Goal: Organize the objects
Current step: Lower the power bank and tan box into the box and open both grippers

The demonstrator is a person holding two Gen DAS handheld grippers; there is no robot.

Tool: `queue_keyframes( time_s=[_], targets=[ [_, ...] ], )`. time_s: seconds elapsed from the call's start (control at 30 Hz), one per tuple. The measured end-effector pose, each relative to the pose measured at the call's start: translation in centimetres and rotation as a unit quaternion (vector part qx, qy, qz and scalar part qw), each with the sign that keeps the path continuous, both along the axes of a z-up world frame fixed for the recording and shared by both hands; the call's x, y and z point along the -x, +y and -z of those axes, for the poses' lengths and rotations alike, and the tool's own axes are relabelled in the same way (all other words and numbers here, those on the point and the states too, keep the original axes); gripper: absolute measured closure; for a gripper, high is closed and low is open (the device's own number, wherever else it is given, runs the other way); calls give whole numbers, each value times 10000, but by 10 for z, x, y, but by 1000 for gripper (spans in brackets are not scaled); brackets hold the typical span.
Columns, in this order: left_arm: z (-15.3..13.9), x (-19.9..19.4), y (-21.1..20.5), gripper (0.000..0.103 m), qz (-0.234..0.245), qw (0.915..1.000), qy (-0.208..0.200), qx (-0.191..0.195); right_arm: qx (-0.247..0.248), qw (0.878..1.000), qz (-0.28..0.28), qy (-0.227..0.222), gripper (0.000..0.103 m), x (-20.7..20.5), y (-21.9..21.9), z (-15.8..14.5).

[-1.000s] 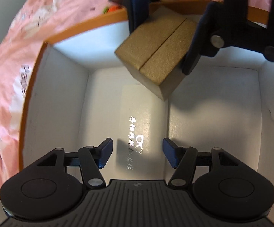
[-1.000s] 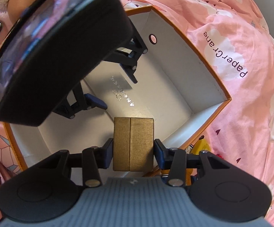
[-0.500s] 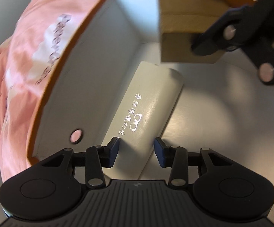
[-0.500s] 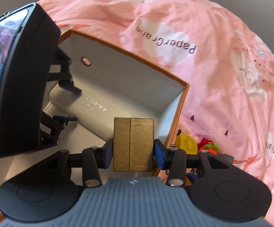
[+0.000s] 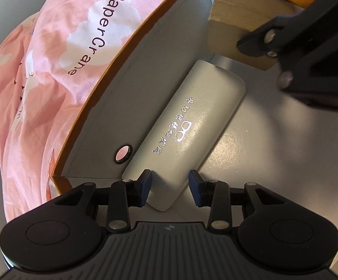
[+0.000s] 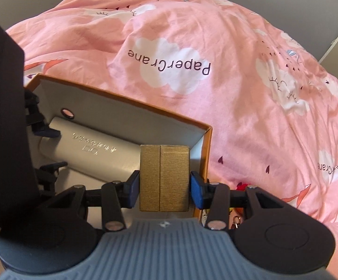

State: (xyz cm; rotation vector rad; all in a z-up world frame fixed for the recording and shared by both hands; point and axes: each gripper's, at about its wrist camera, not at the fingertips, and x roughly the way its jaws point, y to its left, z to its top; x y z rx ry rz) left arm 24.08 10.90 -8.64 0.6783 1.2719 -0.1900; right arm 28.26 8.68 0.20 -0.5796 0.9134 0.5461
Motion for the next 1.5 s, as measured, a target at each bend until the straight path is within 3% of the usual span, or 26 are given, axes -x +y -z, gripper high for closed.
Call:
queue_keyframes(
  time_s=[0.17,0.3,0.4,0.67,0.77,1.07,1.17,1.2,1.3,1.37,1.5],
  targets=[
    [-6,15,-2,59,8,9999,-106,126,145,9998,-38,-151,57,-2,9,8],
    [-8,19,-3,59,33,9998,-134,117,113,9999,-53,9,57,-9,11,16],
    [-9,21,-5,59,36,9998,-140,113,64,9995,-271,-164,52,-8,11,15],
    [-15,29,-7,59,17,9996,-209,173,-119,9967,-802,24,50,-3,-4,-1],
    [-16,31,-10,58,24,9996,-227,155,46,9952,-974,5,56,-5,-6,-2],
    [-27,50,-17,58,205,9987,-287,373,95,9847,-1702,364,57,5,-17,-14],
    [-30,60,-24,58,365,9981,-217,449,361,9774,-2006,562,83,20,-23,-15],
    [-31,63,-26,58,396,9980,-194,450,403,9759,-2032,685,86,23,-25,-15],
    [-33,70,-32,58,509,9978,-169,387,475,9716,-1998,1175,87,29,-27,-13],
    [-31,71,-35,58,473,9988,-70,127,627,9687,-1927,1434,87,31,-25,-5],
    [-31,66,-31,62,243,9996,-81,-83,749,9709,-1892,1262,87,31,-19,11]
  ],
)
